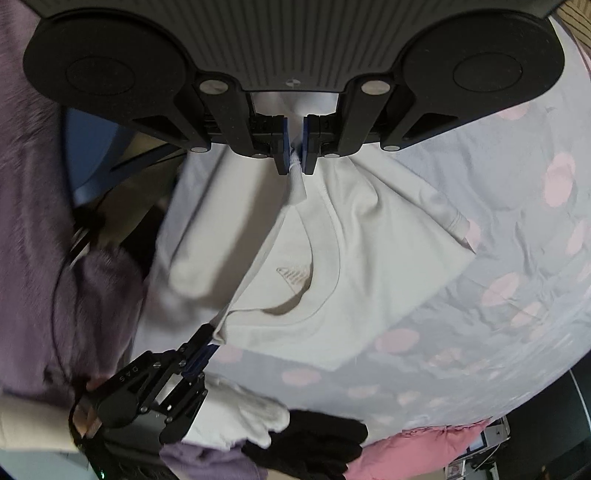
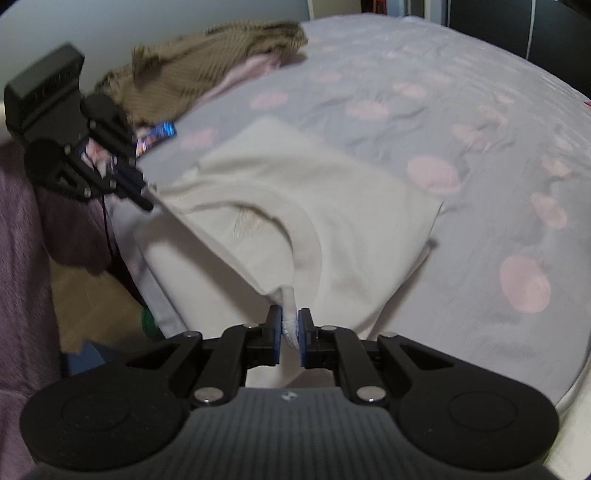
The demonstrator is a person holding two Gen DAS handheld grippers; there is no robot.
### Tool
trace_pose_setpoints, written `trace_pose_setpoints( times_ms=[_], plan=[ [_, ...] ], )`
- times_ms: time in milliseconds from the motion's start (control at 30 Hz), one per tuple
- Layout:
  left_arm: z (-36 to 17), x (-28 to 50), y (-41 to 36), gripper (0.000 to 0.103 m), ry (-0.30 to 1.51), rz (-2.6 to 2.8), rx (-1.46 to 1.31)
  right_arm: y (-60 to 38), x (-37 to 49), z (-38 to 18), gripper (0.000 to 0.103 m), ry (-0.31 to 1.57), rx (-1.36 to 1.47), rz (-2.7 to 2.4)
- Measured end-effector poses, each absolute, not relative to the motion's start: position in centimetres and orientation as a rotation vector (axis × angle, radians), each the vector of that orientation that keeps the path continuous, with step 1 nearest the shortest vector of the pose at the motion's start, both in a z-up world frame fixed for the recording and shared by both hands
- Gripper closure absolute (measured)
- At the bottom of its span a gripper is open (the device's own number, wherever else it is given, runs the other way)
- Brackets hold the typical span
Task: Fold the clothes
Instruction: 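Fold the lifted shirt end over onto the stack with both grippers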
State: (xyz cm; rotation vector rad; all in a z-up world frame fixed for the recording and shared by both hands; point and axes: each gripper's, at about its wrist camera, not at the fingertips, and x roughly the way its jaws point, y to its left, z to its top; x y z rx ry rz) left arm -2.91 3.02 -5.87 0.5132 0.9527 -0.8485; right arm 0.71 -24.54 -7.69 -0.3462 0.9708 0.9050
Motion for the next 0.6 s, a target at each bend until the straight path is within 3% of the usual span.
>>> trace_pose_setpoints(
  times_ms=[167, 200, 267, 300, 433, 600],
  plan=[
    [-8.0, -3.6, 2.5, 0.097, 0.977, -0.84, 0.612, -23.2, -0.3, -9.8, 0.091, 0.991, -0.442, 0.909],
    [-7.9, -3.7, 2.5, 0.096, 0.978, -0.836, 0.611, -23.1, -0.5, -9.8, 0.086, 0.993, -0.453, 0.913],
    [-7.5, -3.9, 2.8, 0.088, 0.99, -0.834, 0.589, -23.3, -0.9, -9.6, 0.081, 0.996, -0.456, 0.916],
    [-7.2, -3.9, 3.0, 0.081, 1.001, -0.835, 0.56, -23.6, -0.9, -9.3, 0.073, 0.993, -0.444, 0.918],
    [-5.2, -4.2, 4.5, 0.059, 0.976, -0.825, 0.398, -25.6, -1.0, -7.5, 0.067, 0.94, -0.341, 0.882],
    [-4.5, -2.0, 6.7, 0.057, 0.98, -0.665, 0.072, -27.9, 1.7, -7.5, 0.061, 0.99, -0.11, 0.745]
  ],
)
